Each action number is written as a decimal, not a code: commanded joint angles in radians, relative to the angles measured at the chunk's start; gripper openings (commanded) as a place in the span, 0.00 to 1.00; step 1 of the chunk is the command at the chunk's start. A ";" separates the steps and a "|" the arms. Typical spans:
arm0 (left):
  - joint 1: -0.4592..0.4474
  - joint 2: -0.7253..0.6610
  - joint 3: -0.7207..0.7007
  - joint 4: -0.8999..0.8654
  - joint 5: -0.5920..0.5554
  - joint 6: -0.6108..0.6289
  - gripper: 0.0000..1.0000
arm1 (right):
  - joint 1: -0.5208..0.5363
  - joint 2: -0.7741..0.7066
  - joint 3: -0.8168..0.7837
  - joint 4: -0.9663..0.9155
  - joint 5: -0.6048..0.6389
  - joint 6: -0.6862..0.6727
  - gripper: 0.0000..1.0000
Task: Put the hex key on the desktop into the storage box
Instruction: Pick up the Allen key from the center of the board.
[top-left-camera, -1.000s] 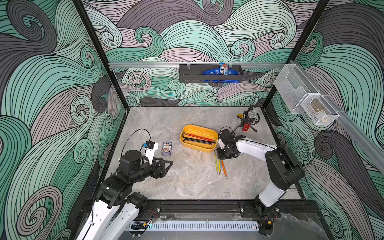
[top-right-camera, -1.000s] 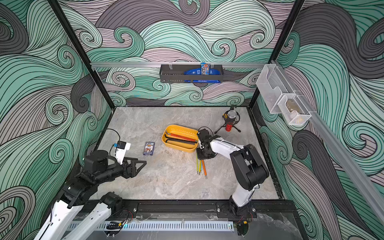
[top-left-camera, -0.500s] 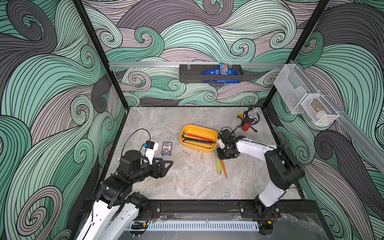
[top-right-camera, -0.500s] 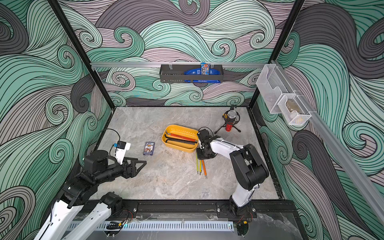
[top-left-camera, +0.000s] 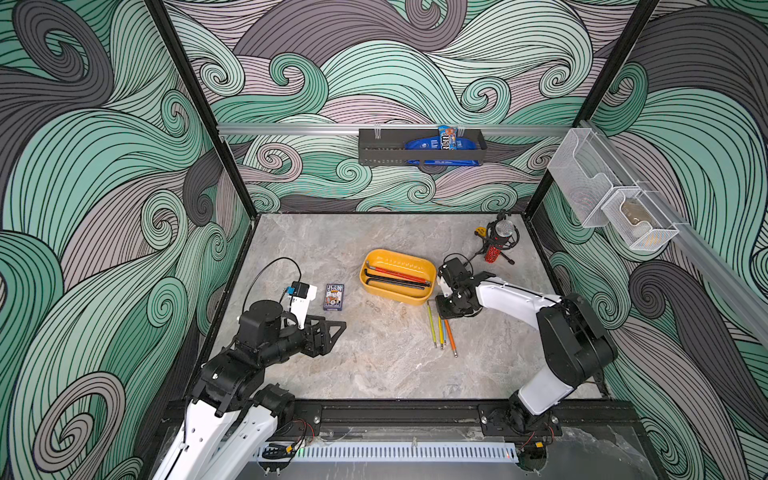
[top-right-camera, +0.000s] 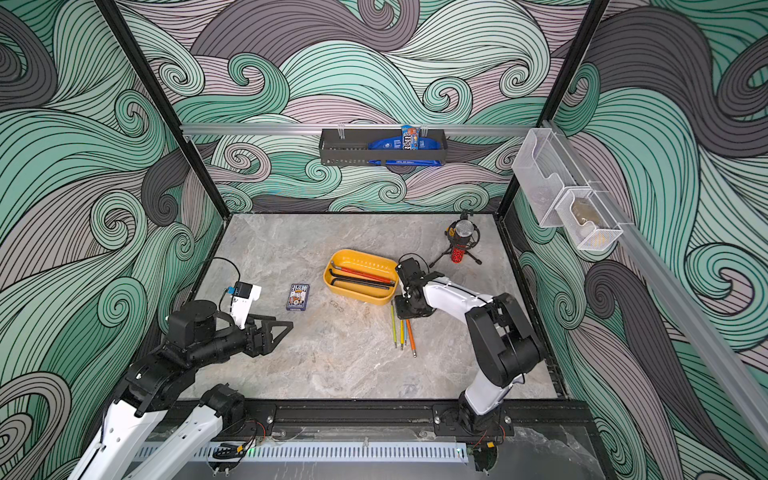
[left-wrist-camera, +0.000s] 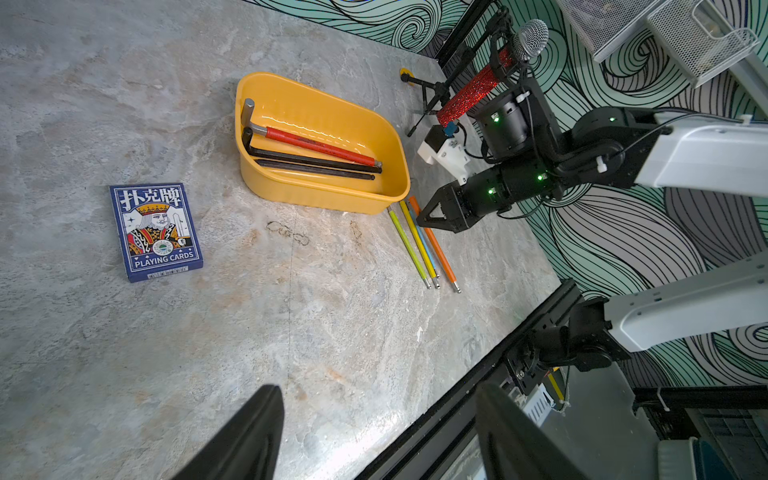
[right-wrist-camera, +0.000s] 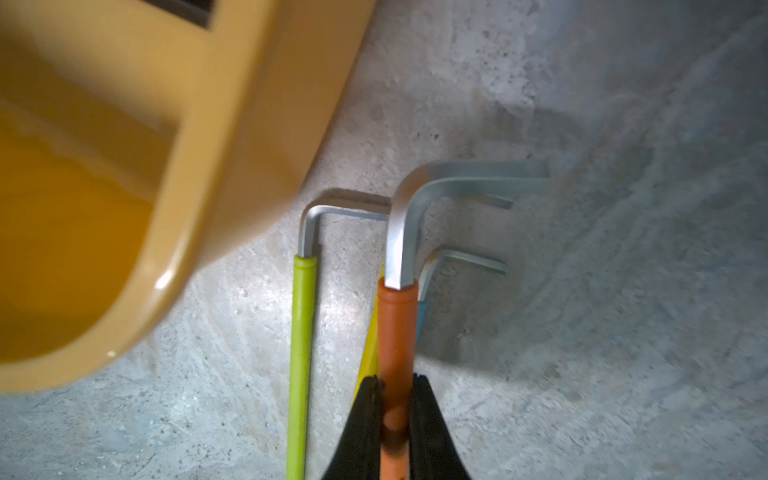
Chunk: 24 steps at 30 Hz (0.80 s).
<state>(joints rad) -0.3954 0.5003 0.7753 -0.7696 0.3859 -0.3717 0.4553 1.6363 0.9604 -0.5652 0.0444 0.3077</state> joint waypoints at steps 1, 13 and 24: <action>-0.004 0.000 0.003 0.021 0.001 -0.004 0.76 | 0.005 -0.061 0.012 -0.027 0.050 0.022 0.00; -0.004 0.001 0.006 0.023 0.006 -0.009 0.76 | 0.003 -0.090 0.090 -0.097 0.109 0.023 0.00; -0.005 -0.011 0.005 0.009 0.007 -0.018 0.76 | 0.000 -0.037 0.304 -0.170 0.135 -0.098 0.00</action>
<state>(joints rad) -0.3954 0.4999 0.7753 -0.7692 0.3862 -0.3786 0.4549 1.5864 1.2026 -0.7090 0.1631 0.2626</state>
